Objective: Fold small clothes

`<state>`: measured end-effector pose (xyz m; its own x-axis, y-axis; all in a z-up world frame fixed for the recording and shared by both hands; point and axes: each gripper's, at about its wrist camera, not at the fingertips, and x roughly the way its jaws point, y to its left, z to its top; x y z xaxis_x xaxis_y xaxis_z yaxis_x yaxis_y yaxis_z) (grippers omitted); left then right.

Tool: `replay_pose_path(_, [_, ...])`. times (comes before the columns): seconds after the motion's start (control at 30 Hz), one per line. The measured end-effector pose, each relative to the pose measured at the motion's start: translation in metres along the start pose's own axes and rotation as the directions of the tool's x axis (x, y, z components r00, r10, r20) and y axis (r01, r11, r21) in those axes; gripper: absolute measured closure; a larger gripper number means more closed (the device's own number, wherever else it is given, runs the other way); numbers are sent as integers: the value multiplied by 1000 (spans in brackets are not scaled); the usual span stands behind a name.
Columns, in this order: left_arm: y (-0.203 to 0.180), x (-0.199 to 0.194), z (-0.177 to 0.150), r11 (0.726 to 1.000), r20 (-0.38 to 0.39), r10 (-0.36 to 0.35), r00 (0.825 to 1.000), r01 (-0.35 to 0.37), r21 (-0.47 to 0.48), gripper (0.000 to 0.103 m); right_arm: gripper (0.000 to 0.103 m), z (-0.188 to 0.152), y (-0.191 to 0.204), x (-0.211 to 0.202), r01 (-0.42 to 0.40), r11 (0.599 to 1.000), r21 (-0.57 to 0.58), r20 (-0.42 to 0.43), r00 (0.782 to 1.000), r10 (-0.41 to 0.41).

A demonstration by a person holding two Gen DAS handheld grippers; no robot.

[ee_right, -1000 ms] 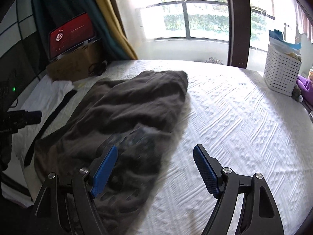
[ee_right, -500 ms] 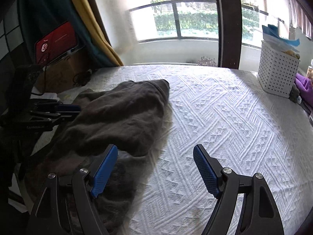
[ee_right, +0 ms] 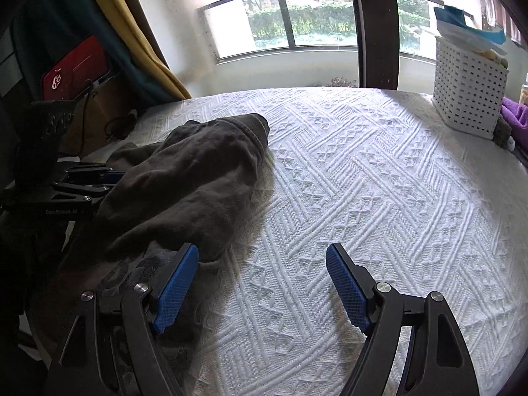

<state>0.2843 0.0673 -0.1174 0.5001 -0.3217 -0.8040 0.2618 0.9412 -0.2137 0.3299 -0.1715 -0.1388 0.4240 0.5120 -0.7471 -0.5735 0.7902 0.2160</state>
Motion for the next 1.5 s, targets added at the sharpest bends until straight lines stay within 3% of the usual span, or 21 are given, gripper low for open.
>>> replay_pose_path(0.07, [1,-1,-2,999,7,-30,1000,31,-23,101,22,-1,1,1,-1,1000,2,-2,1000,1])
replay_pose_path(0.2, [-3,-32,-5,999,112,33,993,-30,-35,101,22,-1,3,-3,3,1000,2,4,1000,-3])
replay_pose_path(0.4, [7,-93,-15,982,264,178,948,-154,-109,101,22,-3,11,-7,1,1000,-6,7,1000,-1])
replay_pose_path(0.6, [39,-92,-34,952,214,274,938,-232,-200,100,22,-2,34,-7,-20,999,-43,9,1000,20])
replay_pose_path(0.73, [48,-85,-45,933,154,279,948,-230,-277,95,22,-4,47,-7,-23,998,-59,2,1000,24])
replay_pose_path(0.77, [47,-89,-48,930,157,292,943,-242,-275,85,22,-5,49,-8,-21,998,-62,0,1000,21])
replay_pose_path(0.8, [45,-92,-49,931,167,295,941,-244,-271,69,22,-6,50,-8,-20,998,-62,-1,1000,20])
replay_pose_path(0.87, [40,-102,-52,938,194,276,941,-220,-267,60,22,-7,52,-9,-15,998,-61,-3,1000,15])
replay_pose_path(1.0, [25,-113,-60,958,194,205,959,-156,-240,60,22,-8,55,-12,-10,998,-66,2,1000,10])
replay_pose_path(1.07, [16,-111,-72,966,150,178,973,-143,-215,60,22,-9,58,-14,-12,998,-69,3,1000,12])
replay_pose_path(1.23, [2,-114,-108,959,95,101,990,-71,-275,60,22,-16,63,-14,-12,997,-74,-9,1000,11])
replay_pose_path(1.33, [-14,-117,-122,965,89,64,994,-38,-260,60,22,-18,66,-15,-11,997,-79,-15,1000,10])
replay_pose_path(1.5, [-19,-115,-139,956,58,125,990,-105,-274,60,22,-21,78,-19,-16,994,-108,-15,1000,14])
